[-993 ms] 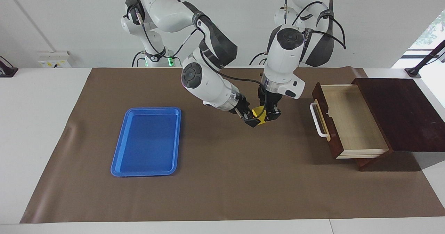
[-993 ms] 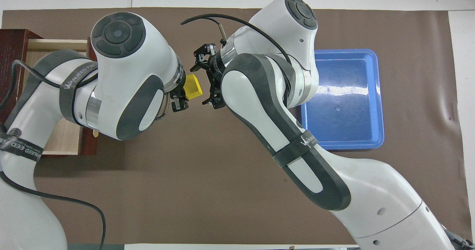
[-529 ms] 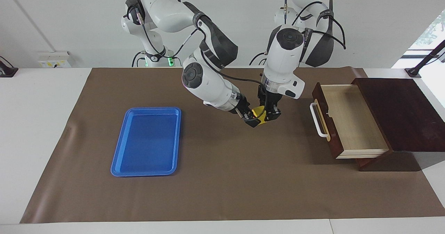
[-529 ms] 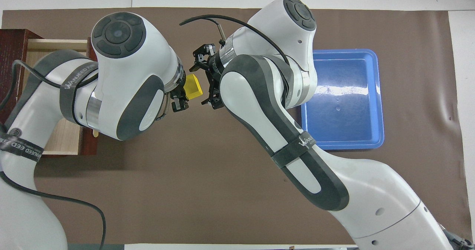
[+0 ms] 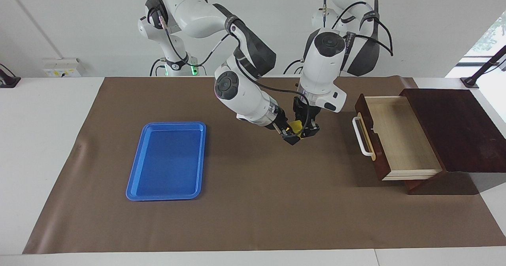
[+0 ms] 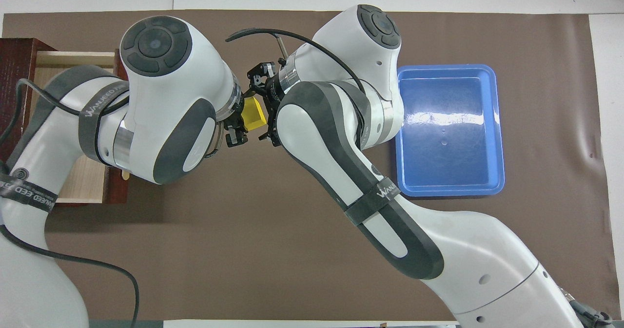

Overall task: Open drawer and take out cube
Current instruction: 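Close the right gripper on the cube and open the left gripper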

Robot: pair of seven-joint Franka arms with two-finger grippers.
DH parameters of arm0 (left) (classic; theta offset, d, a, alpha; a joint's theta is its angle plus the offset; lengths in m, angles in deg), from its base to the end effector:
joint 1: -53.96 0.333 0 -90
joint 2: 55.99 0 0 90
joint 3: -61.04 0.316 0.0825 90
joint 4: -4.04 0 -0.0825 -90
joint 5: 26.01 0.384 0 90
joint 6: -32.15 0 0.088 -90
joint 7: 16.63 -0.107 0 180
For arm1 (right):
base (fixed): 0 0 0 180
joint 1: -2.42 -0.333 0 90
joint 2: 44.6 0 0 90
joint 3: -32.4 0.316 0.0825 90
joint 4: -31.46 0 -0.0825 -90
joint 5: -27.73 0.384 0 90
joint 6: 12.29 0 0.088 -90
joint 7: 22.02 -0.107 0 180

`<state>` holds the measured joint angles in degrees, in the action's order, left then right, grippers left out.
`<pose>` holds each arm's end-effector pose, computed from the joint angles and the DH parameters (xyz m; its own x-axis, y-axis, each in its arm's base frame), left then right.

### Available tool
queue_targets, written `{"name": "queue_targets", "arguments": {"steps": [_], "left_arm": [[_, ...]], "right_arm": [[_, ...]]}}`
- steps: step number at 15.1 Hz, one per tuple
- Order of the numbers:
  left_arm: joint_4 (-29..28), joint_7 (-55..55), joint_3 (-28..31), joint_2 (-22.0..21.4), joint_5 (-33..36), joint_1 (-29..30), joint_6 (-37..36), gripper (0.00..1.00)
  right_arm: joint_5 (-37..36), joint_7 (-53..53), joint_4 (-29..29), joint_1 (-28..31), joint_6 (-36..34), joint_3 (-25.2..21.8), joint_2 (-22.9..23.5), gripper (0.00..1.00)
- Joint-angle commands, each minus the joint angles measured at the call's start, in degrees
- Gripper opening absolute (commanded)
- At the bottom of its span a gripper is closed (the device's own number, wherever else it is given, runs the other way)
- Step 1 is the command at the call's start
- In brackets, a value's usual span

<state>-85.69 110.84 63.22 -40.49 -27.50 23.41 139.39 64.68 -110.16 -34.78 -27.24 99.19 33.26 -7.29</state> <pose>0.5679 -0.3118 0.4905 -0.1634 0.9860 -0.0333 0.9863 0.1641 0.0189 0.6315 0.4154 0.4443 0.3102 -0.7460 -0.5892 -0.9418 -0.3256 -0.0837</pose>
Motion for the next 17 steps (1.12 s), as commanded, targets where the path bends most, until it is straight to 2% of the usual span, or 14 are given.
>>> {"name": "queue_targets", "arguments": {"steps": [1, 6, 8, 10, 13, 17], "left_arm": [[-0.4, 1.1, 0.8, -0.2, 0.9, -1.2, 0.7, 0.00], [-0.4, 1.1, 0.8, -0.2, 0.9, -1.2, 0.7, 0.00], [-0.4, 1.1, 0.8, -0.2, 0.9, -1.2, 0.8, 0.00], [-0.4, 1.1, 0.7, -0.2, 0.9, -1.2, 0.9, 0.00], [-0.4, 1.1, 0.8, -0.2, 0.9, -1.2, 1.0, 0.00], [-0.4, 1.1, 0.8, -0.2, 0.9, -1.2, 1.0, 0.00]], "right_arm": [[-1.2, -1.9, -0.1, 0.0, 0.9, -0.3, 0.0, 0.97], [-1.3, -2.2, -0.2, 0.0, 0.9, -0.3, 0.0, 0.94], [-1.3, -2.2, -0.5, 0.0, 0.9, -0.2, -0.1, 0.77], [-1.3, -2.2, -0.6, 0.0, 0.9, -0.2, -0.1, 0.50], [-1.3, -2.1, -0.6, 0.3, 0.8, -0.2, -0.2, 0.00], [-1.3, -2.0, -0.6, 0.4, 1.0, -0.2, -0.2, 0.00]]}}
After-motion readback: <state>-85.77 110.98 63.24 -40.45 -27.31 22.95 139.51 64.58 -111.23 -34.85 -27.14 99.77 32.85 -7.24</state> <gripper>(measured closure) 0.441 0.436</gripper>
